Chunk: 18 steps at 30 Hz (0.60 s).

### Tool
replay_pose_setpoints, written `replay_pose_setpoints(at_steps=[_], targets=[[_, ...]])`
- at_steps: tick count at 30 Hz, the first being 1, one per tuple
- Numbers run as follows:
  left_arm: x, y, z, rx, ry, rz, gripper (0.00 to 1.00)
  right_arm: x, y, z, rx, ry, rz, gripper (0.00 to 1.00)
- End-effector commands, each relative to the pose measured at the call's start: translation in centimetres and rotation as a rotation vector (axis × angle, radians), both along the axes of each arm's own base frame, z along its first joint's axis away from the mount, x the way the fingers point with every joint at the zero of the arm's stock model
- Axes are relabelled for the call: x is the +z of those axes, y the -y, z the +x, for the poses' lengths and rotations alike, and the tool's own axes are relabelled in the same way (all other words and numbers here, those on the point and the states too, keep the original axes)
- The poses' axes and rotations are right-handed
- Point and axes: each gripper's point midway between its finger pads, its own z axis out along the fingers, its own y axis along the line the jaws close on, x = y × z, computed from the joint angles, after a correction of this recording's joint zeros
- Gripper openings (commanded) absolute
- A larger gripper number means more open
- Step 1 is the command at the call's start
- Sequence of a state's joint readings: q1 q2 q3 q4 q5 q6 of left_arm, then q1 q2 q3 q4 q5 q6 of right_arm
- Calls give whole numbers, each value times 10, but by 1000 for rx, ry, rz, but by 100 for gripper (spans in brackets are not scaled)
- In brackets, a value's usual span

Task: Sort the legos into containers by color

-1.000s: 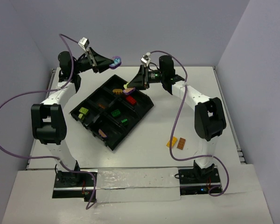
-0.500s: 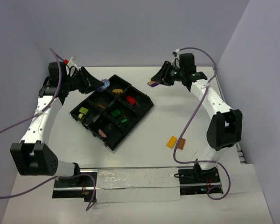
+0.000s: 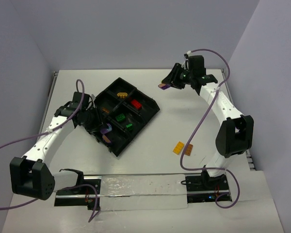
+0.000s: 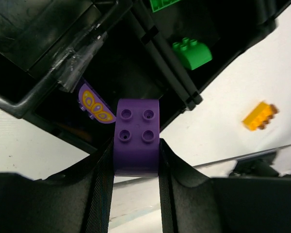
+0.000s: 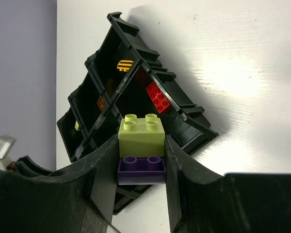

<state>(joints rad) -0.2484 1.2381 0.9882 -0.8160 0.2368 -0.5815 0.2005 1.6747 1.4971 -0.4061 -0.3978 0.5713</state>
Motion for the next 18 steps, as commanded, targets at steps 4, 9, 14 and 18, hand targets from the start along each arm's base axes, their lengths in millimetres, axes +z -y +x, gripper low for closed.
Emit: replay_pose_setpoints(at_steps=[4, 9, 14, 18], targets=[[-14, -8, -2, -1, 25, 106, 6, 21, -1, 6, -8, 65, 2, 0], [-11, -7, 6, -7, 30, 120, 67, 19, -5, 1, 10, 57, 16, 0], [39, 7, 29, -65, 112, 74, 98, 22, -12, -7, 38, 68, 12, 0], [88, 35, 54, -138, 215, -31, 99, 26, -18, -11, 72, 77, 21, 0]])
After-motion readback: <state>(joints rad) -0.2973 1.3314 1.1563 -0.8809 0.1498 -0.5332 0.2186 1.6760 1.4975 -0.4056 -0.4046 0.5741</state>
